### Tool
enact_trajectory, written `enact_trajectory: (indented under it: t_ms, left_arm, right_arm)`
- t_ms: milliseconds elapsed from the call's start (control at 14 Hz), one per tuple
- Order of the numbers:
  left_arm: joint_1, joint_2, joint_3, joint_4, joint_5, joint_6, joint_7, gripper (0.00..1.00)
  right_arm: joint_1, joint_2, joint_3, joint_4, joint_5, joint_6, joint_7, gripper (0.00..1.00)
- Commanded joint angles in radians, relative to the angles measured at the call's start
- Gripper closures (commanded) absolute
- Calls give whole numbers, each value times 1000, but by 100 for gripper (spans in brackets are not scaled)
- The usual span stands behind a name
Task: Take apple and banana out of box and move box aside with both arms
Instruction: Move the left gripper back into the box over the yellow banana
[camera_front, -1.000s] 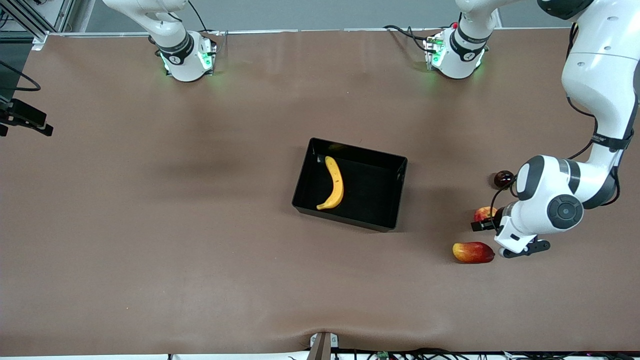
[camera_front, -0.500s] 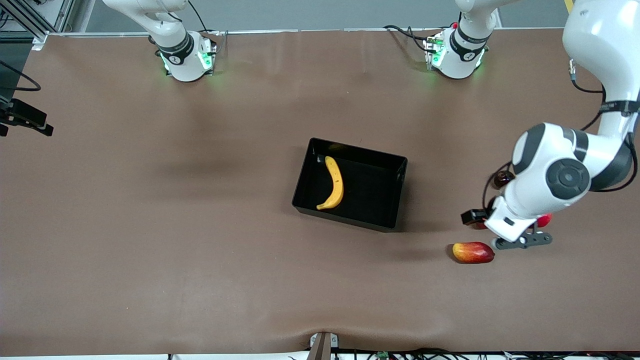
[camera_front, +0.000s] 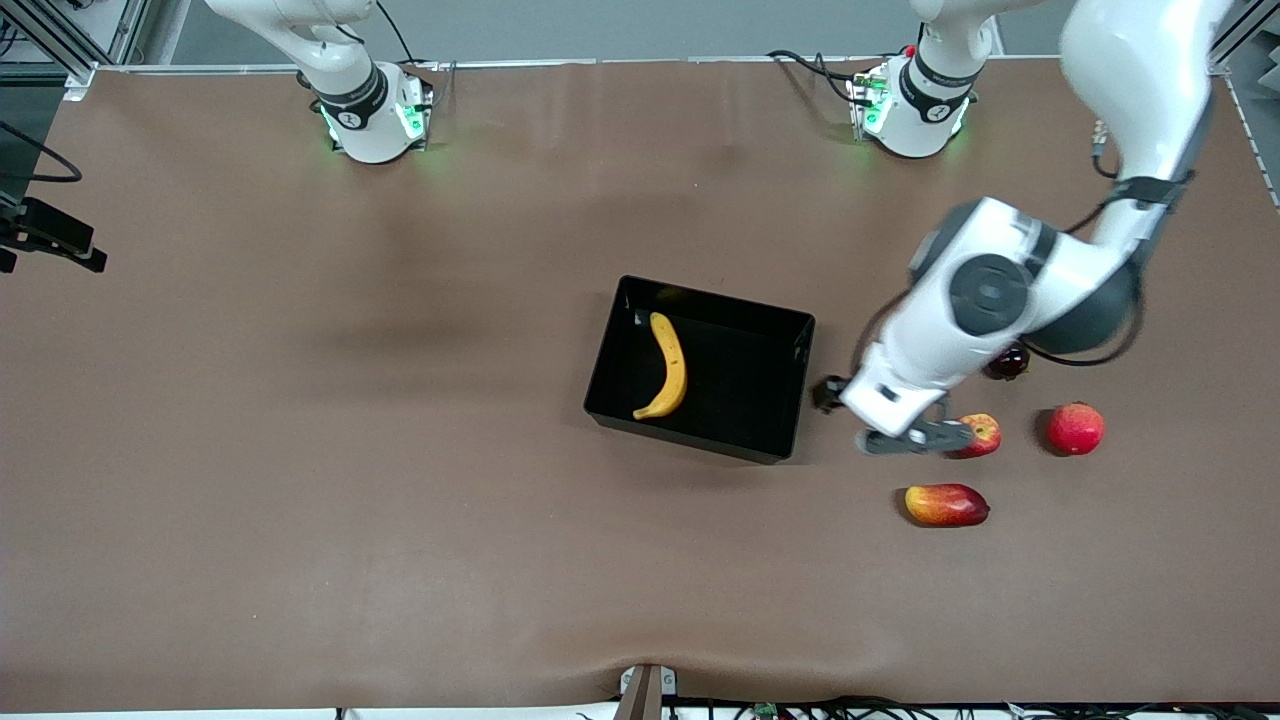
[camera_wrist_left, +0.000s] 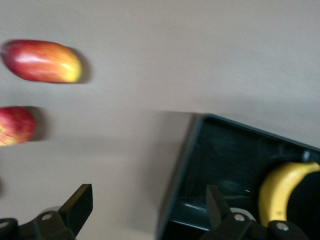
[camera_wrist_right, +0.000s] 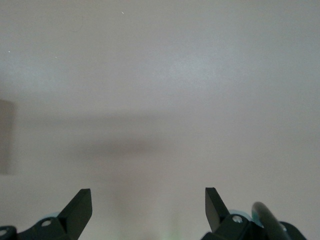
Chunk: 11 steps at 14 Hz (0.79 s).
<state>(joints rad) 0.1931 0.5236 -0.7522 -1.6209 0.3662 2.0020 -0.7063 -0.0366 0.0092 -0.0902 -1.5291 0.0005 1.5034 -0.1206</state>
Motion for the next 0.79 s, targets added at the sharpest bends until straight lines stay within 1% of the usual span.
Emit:
enact_trajectory:
  t_ms: [0,143,357,571,714]
  left_arm:
    - [-99,28,2,30,2,3,-103,0]
    - [-177,61,5,33,7,12,-177,0]
    - [-242,119,11,30,54,113,-254,0]
    - [-294,188,13,33,137,171,-263,0]
    - [-332,237,36,32,151,243,-262,0]
  right_arm:
    - [-19,8,12,15,9,-8,7,0]
    - [-19,9,12,15,9,-8,7,0]
    - [-20,9,12,15,9,-8,6,0]
    - [-20,14,12,15,9,-8,6,0]
    - [-20,14,12,15,9,-8,6,0]
